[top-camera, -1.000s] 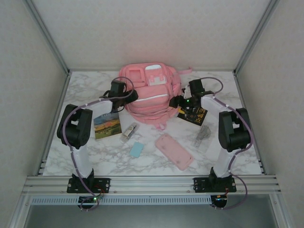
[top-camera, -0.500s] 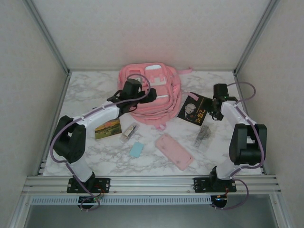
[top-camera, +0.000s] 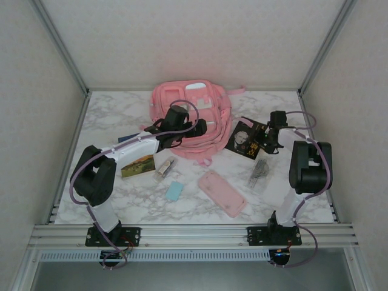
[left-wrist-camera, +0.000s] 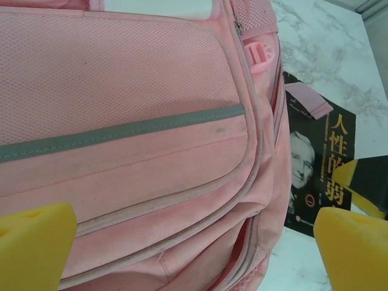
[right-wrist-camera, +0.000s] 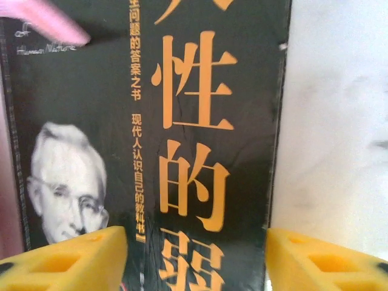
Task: Pack books, pencil case, and school supplies into a backpack
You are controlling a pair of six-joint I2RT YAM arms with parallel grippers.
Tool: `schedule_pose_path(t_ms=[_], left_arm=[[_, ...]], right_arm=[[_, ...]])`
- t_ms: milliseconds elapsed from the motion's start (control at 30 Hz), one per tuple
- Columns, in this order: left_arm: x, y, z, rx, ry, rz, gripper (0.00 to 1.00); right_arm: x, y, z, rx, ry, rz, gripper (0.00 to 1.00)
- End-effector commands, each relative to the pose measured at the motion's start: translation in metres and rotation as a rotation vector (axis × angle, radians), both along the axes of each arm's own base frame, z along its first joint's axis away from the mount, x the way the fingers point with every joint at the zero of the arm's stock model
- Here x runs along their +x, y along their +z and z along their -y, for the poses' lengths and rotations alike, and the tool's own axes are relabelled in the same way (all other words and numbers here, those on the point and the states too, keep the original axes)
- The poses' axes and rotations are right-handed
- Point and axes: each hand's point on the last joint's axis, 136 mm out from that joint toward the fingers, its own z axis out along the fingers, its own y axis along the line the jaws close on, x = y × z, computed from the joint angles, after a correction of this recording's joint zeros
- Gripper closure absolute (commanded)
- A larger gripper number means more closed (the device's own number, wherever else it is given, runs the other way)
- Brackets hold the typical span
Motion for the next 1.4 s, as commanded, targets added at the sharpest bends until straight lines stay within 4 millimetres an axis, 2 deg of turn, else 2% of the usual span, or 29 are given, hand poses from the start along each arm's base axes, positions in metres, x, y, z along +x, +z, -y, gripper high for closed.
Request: schedule_pose_path(t_ms=[0,67,133,433,500,600,667,833,1033,1133,1233,1367], left_arm=[[-0.003,0.005,0.002,-0.003,-0.005,0.0,0.0],[-0.003,0.004,0.002,-0.007,-0.005,-0.003,0.0],[-0.003,0.003,0.004,-0.013,-0.01,-0.007,0.0],[-0.004,0.005,0.005,-0.023,-0.01,-0.011,0.0],[-0.005,0.004,0.004,-0.021,-0.009,-0.013,0.0],[-0.005,0.002,0.006,-0.024,-0.015,-0.019,0.0],[-0.005,0.002,0.011,-0.044,-0.029,-0.023,0.0],[-0.007,0.013,0.04,-0.186,-0.113,-0.05,0.0],[-0.004,0.039,0.082,-0.402,-0.242,-0.068,0.0],[0.007,0.048,0.095,-0.49,-0.287,-0.064,0.0],[0.019,0.049,0.103,-0.576,-0.293,-0.106,0.0],[0.026,0.042,0.097,-0.631,-0.247,-0.144,0.0]], right_arm=[[0.007,0.043,-0.02,0.094,0.046,0.134,0.41],[0.005,0.052,-0.022,0.102,0.051,0.161,0.43],[0.005,0.052,-0.024,0.116,0.057,0.164,0.44],[0.014,0.027,-0.034,0.192,0.048,0.129,0.55],[0.016,0.025,-0.035,0.204,0.038,0.126,0.63],[0.016,0.031,-0.033,0.22,0.011,0.121,0.83],[0.014,0.042,-0.03,0.213,-0.004,0.138,0.99],[0.007,0.075,-0.026,0.188,0.004,0.183,1.0],[-0.011,0.14,-0.026,0.143,0.078,0.291,1.0],[-0.021,0.172,-0.039,0.177,0.178,0.354,1.0],[-0.025,0.199,-0.056,0.254,0.275,0.418,1.0],[-0.017,0.233,-0.08,0.371,0.379,0.473,1.0]])
